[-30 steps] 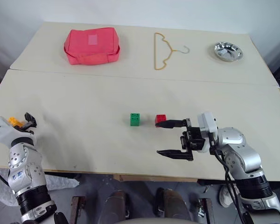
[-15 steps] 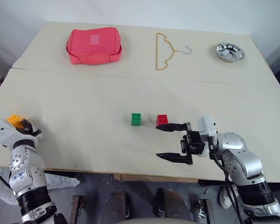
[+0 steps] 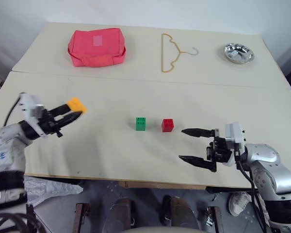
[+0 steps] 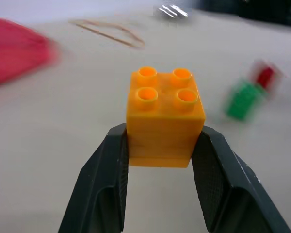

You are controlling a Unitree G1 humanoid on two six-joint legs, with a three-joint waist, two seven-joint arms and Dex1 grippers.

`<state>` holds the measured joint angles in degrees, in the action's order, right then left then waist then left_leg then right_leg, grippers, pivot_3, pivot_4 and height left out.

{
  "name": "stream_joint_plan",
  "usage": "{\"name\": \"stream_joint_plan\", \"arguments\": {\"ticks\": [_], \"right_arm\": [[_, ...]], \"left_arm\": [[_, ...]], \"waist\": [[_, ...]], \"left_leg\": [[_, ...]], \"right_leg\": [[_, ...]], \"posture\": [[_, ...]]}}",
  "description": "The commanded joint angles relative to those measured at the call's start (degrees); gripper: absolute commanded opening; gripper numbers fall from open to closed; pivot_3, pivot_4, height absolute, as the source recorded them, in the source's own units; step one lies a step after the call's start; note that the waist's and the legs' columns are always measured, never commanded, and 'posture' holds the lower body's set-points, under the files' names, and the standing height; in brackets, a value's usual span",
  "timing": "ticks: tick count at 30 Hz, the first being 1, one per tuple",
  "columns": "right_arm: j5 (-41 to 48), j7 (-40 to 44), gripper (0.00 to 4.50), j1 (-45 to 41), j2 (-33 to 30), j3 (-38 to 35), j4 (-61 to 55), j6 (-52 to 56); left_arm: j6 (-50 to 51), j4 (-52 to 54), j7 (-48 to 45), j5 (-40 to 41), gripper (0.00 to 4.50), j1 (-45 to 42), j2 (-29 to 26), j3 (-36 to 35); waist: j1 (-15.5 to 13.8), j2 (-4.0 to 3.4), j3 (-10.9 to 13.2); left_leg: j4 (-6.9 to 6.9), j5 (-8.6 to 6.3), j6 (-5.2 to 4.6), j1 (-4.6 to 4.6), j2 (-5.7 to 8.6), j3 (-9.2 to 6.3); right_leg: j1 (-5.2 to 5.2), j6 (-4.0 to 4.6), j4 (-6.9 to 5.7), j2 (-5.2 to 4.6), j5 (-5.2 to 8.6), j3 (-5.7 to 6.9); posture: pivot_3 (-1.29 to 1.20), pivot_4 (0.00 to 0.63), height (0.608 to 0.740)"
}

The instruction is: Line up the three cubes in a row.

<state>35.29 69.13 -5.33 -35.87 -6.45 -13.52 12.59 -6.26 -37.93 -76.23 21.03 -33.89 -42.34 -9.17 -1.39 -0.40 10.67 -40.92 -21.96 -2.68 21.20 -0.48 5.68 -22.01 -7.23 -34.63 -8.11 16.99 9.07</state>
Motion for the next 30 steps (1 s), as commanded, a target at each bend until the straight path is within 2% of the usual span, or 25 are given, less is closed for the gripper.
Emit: {"name": "stream_joint_plan", "arguments": {"ticks": [1,7,15,29,30], "right_arm": [[0.43,-1.36,4.5,1.83,-0.07,-2.1,-2.11,-1.23],[0.4,-4.27,4.5,7.16,0.11,-4.1,-5.81,-2.09],[0.51,-6.44,4.5,11.67,0.01,-5.99,-7.94,-3.01],[0.13,-4.06,4.5,11.1,-1.27,-6.22,-4.08,-3.7],[0.12,-3.71,4.5,10.95,-1.31,-6.08,-3.63,-3.8]], "left_arm": [[-9.67,-11.21,-4.78,-5.65,1.47,-8.05,2.75,4.33],[-17.54,-24.81,-10.2,-10.65,1.47,-17.8,8.44,8.19],[-21.04,-30.34,-13.54,-13.38,1.47,-21.09,10.1,9.11],[-21.16,-31.79,-15.14,-14.08,1.47,-18.72,4.78,7.92],[-19.83,-31.74,-15.66,-13.99,1.82,-18.54,4.54,8.03]], "waist": [[-0.02,0.0,0.0],[0.32,0.04,0.0],[1.23,0.09,0.03],[1.37,0.09,0.03],[1.34,0.09,0.03]], "left_leg": [[0.0,0.0,0.0,0.04,-0.01,0.07],[0.07,0.0,0.0,0.29,-0.09,0.56],[-0.01,0.0,-0.01,0.24,-0.18,0.89],[-0.08,0.0,-0.05,0.2,-0.2,0.4],[-0.09,0.01,-0.06,0.2,-0.2,0.4]], "right_leg": [[-0.04,0.0,0.0,0.02,0.0,0.0],[-0.5,0.0,-0.1,0.04,0.0,0.05],[-0.53,0.0,-0.26,0.02,0.0,0.0],[-0.52,0.0,-0.38,-0.04,0.0,-0.01],[-0.52,0.0,-0.4,-0.06,0.0,-0.01]], "posture": [[0.0,0.15,0.74],[0.0,0.15,0.74],[0.0,0.15,0.74],[0.0,0.15,0.74],[0.0,0.15,0.74]]}}
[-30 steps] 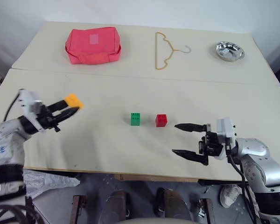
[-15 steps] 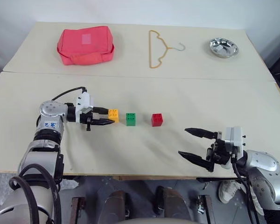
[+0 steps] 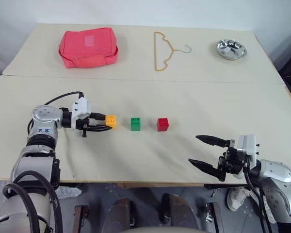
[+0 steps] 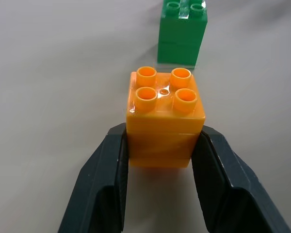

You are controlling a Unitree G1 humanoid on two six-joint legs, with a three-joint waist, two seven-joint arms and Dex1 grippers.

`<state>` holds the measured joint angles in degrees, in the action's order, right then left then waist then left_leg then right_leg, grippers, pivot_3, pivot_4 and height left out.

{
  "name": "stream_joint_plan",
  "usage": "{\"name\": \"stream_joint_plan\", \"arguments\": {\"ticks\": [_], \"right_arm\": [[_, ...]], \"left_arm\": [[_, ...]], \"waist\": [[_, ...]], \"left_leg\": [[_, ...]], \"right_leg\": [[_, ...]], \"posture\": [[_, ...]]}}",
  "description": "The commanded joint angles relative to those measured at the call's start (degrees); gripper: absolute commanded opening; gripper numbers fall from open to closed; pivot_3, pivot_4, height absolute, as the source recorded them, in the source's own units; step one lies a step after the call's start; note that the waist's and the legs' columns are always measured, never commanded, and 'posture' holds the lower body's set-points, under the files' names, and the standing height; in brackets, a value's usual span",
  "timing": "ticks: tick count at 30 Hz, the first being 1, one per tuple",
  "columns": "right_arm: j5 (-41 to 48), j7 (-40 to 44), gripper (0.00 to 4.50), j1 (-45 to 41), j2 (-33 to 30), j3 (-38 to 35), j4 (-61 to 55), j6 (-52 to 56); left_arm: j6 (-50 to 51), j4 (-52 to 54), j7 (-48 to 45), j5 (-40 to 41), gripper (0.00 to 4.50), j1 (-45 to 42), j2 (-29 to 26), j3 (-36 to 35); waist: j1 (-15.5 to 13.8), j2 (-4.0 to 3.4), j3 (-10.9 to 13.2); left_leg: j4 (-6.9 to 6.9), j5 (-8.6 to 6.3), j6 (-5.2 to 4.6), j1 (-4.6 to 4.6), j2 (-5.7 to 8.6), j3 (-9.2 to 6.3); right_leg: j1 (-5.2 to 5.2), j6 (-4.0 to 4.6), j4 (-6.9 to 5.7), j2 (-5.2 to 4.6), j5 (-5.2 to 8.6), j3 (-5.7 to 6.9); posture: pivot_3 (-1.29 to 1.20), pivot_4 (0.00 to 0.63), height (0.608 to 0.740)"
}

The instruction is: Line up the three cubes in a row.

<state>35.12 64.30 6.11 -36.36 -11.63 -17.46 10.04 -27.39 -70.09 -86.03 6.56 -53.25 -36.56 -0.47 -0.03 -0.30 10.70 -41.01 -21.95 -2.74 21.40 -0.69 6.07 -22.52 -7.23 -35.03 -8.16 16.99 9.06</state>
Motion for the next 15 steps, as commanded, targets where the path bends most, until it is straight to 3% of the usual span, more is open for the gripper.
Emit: {"name": "stream_joint_plan", "arguments": {"ticks": [1,9,15], "right_arm": [[0.25,1.5,4.5,-0.64,-0.86,-0.79,0.72,-1.33],[0.28,5.7,4.5,-4.42,-0.63,0.03,5.6,-2.69],[-0.55,12.94,4.5,-11.57,-1.0,0.24,14.64,-7.34]], "left_arm": [[1.18,0.77,-6.17,0.52,2.2,1.05,-1.35,-0.64],[5.37,7.66,-4.91,5.87,4.47,2.43,-2.69,-5.18],[24.26,29.35,-0.15,14.38,4.47,14.16,-7.97,-10.22]], "waist": [[-0.03,0.0,0.0],[0.03,0.0,0.0],[1.02,-0.01,0.01]], "left_leg": [[0.0,0.01,-0.01,0.0,-0.02,-0.01],[-0.04,0.02,-0.05,0.0,-0.06,-0.04],[0.04,0.02,-0.05,-0.11,-0.07,0.03]], "right_leg": [[0.0,0.0,-0.02,-0.03,0.0,0.0],[0.0,0.0,-0.09,-0.13,0.0,0.01],[0.0,0.0,-0.11,-0.16,0.0,0.0]], "posture": [[0.0,0.15,0.74],[0.0,0.15,0.74],[0.0,0.15,0.74]]}}
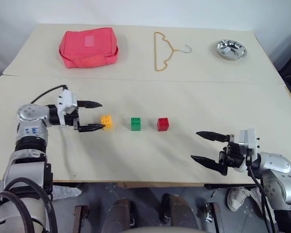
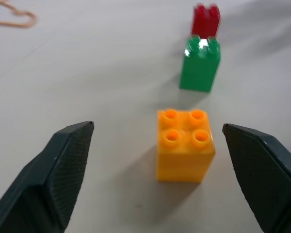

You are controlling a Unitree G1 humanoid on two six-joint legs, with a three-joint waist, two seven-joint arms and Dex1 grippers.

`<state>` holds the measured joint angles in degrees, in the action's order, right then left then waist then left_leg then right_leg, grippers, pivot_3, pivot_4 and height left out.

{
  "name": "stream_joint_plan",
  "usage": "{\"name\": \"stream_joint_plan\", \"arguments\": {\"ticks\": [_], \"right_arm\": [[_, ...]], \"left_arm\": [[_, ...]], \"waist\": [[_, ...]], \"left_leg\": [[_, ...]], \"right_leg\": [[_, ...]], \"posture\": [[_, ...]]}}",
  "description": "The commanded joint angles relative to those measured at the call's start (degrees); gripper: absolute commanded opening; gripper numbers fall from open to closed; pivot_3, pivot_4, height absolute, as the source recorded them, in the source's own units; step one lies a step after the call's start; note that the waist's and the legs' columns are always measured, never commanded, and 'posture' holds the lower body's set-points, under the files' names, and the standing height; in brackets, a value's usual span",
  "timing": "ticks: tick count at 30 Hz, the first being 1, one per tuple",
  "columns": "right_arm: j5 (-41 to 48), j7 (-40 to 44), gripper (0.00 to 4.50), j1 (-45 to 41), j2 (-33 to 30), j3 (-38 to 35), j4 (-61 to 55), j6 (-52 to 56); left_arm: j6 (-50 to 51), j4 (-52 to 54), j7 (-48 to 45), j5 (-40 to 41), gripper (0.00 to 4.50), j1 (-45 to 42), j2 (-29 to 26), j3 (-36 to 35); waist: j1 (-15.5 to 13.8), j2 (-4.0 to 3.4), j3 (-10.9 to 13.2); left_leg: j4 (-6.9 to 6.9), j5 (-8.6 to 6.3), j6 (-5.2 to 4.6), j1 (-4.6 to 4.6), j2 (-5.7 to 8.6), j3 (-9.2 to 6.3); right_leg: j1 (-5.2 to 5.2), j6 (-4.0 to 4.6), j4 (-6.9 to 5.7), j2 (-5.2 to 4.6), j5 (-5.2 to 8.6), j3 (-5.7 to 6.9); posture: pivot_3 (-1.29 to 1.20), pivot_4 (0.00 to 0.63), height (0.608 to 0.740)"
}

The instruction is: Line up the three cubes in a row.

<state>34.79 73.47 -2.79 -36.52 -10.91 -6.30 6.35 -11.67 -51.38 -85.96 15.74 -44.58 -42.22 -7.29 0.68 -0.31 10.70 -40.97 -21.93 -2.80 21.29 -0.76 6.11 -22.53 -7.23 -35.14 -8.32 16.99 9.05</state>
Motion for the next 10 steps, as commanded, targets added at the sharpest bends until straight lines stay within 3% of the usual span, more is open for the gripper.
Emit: {"name": "stream_joint_plan", "arguments": {"ticks": [1,10], "right_arm": [[0.03,4.97,4.5,-4.06,-0.86,-0.23,4.82,-3.78],[-1.02,13.44,4.5,-14.64,-1.5,1.32,17.64,-6.67]], "left_arm": [[8.4,13.6,1.19,6.92,4.47,8.08,-1.99,-5.38],[7.69,23.63,5.34,9.7,4.47,20.76,-4.24,-11.36]], "waist": [[0.55,-0.03,0.02],[-0.29,-0.04,0.03]], "left_leg": [[0.02,0.0,0.0,-0.02,-0.02,-0.01],[-0.2,0.01,-0.03,-0.05,0.04,-0.11]], "right_leg": [[0.0,0.0,-0.05,-0.03,0.0,0.0],[0.06,0.02,-0.29,-0.2,0.01,-0.02]], "posture": [[0.0,0.15,0.74],[0.0,0.15,0.74]]}}
